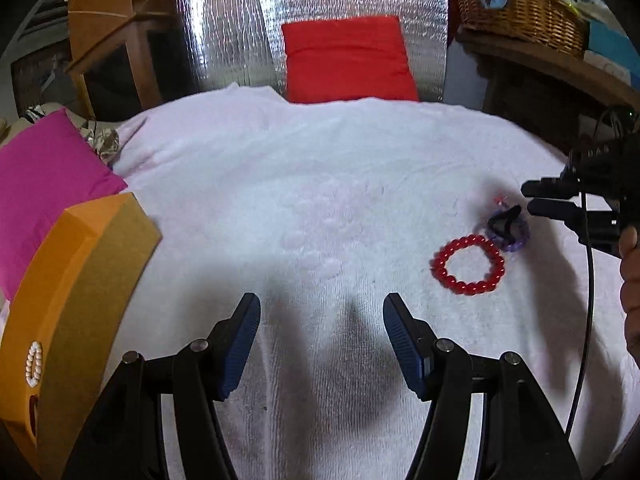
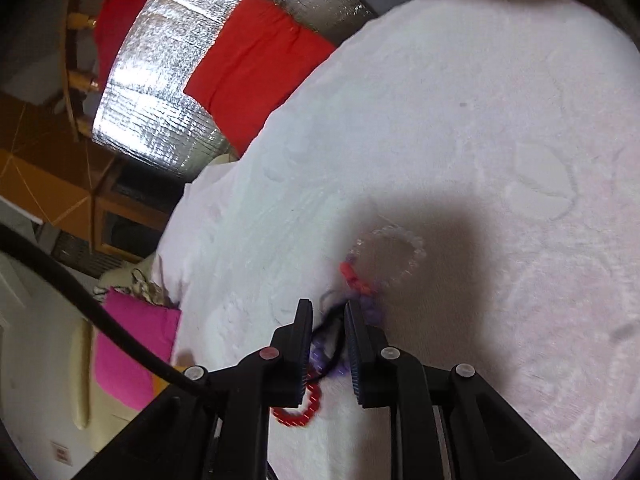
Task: Organize jewelry
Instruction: 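Grasp the black hair tie on the purple bead bracelet with the right tool, then grasp the red bead bracelet with the left tool while the right tool lifts the hair tie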
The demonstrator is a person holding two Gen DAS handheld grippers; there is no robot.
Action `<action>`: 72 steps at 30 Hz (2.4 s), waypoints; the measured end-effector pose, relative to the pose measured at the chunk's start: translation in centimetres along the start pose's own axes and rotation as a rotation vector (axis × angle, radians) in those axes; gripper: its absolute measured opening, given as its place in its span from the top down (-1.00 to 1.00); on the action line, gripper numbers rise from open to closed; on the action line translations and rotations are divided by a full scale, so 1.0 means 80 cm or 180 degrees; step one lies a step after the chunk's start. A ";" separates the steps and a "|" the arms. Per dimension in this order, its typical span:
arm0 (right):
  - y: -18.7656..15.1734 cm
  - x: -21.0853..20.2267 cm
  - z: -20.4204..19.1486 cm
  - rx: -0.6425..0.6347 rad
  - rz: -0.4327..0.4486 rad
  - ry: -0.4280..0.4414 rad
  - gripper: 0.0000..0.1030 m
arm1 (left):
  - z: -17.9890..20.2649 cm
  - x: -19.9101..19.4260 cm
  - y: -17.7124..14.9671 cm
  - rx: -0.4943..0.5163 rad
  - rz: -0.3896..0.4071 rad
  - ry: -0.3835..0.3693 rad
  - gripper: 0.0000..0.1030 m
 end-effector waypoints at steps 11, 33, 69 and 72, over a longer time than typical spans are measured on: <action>0.007 0.043 -0.009 0.0002 -0.0073 -0.0383 0.55 | 0.019 0.014 0.009 0.0129 0.0091 -0.0197 -0.26; 0.014 -0.025 0.013 -0.0026 0.0210 -0.0260 0.64 | 0.077 0.038 0.027 0.0113 0.0018 -0.1273 -0.54; 0.002 0.035 -0.041 -0.0768 0.0208 -0.0844 0.61 | -0.004 0.002 0.030 -0.0075 0.0085 -0.1359 0.81; -0.001 0.017 -0.037 -0.0568 0.0126 -0.0464 0.61 | -0.013 0.004 0.037 -0.0158 0.0110 -0.1340 0.81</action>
Point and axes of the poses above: each gripper's, at about its wrist camera, not at the fingertips, and x roughly the way its jaws point, z to its right, y to its top, the point moved 1 cm from there along x, roughly the way its jaws point, and after that the axes turned 1 degree about z, right-handed, at the moved point
